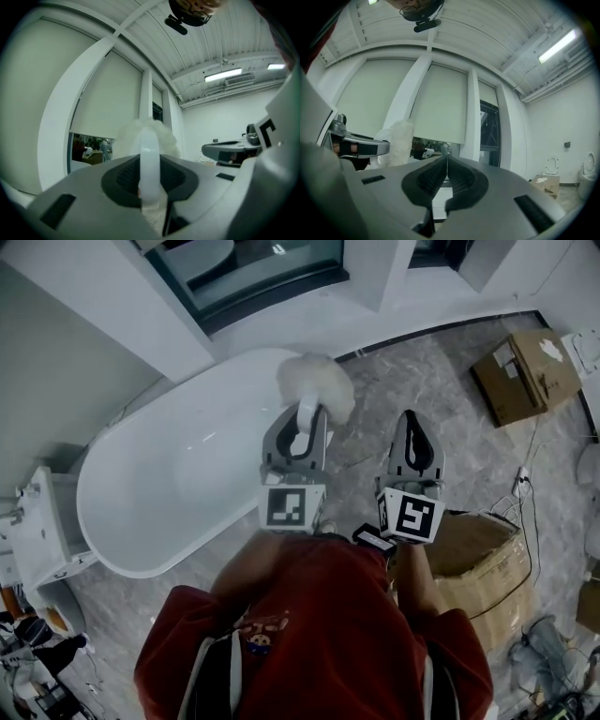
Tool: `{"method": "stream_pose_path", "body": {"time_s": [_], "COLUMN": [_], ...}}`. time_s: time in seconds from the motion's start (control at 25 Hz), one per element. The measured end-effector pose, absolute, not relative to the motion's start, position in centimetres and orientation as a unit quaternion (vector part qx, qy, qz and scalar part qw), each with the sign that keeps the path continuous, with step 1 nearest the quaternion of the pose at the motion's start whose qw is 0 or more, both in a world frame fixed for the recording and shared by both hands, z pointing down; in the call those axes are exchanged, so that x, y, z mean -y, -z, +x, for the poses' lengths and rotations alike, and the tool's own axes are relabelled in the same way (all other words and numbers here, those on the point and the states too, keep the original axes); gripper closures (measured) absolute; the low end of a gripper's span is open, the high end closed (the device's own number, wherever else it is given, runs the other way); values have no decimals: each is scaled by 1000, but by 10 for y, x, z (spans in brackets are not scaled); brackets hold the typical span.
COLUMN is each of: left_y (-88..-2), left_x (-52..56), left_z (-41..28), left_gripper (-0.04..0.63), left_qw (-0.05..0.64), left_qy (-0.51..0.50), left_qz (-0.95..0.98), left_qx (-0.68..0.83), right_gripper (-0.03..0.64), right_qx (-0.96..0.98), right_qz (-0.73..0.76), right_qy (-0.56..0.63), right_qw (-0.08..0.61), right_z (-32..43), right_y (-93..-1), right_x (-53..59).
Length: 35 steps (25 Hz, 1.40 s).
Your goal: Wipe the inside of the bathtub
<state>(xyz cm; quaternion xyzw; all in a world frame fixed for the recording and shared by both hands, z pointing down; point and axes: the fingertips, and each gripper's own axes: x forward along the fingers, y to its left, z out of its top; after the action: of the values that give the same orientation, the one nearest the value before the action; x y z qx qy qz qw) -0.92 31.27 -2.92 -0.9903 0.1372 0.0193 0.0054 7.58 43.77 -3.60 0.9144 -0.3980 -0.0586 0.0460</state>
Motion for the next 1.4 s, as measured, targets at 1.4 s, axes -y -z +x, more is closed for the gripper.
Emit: {"method": "stream_pose_path", "body": {"time_s": [1.4], "left_y": [-41], "left_x": [-26], "left_z": [71], "left_gripper": [502], "left_qw": [-52], "left_qy": [48], "left_qz": [-944], "left_qx": [-321], "right_gripper": [604], "right_qx": [579], "right_qz": [810], "right_qy": [44], "right_qw": [84], "right_z": [201], "right_y": [7], "right_x": [-97]}}
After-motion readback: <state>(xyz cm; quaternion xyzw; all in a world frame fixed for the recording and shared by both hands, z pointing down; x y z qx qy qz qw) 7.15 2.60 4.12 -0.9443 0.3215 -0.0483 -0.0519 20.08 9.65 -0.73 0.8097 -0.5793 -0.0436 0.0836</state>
